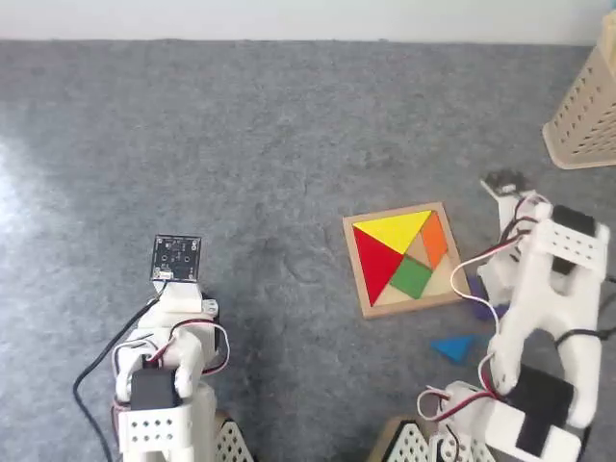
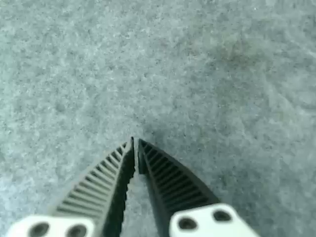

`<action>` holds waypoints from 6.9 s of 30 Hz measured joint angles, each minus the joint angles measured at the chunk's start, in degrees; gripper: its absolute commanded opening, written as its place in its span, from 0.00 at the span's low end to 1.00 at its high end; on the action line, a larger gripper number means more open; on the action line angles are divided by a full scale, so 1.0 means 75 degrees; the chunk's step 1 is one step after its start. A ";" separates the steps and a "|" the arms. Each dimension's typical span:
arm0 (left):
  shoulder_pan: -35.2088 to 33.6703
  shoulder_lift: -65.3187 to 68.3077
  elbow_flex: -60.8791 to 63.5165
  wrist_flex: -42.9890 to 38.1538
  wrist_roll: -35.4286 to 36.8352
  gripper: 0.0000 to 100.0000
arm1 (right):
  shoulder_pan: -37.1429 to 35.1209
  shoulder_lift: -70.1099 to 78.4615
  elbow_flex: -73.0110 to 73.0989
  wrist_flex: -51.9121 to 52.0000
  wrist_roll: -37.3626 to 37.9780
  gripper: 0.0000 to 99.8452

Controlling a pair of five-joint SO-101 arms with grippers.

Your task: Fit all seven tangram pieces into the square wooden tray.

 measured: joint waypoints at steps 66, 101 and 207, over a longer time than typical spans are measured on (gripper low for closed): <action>0.0023 0.0000 0.0000 0.0000 0.0000 0.01 | -0.0504 0.1219 0.1102 -0.2450 -0.0082 0.17; 0.0000 0.0000 0.0000 0.0000 0.0000 0.01 | -0.2297 0.0246 -0.1547 0.0996 -0.4208 0.01; 0.0000 0.0000 0.0000 0.0000 0.0000 0.01 | -0.2743 -0.1688 0.0938 -0.1348 -0.3599 0.01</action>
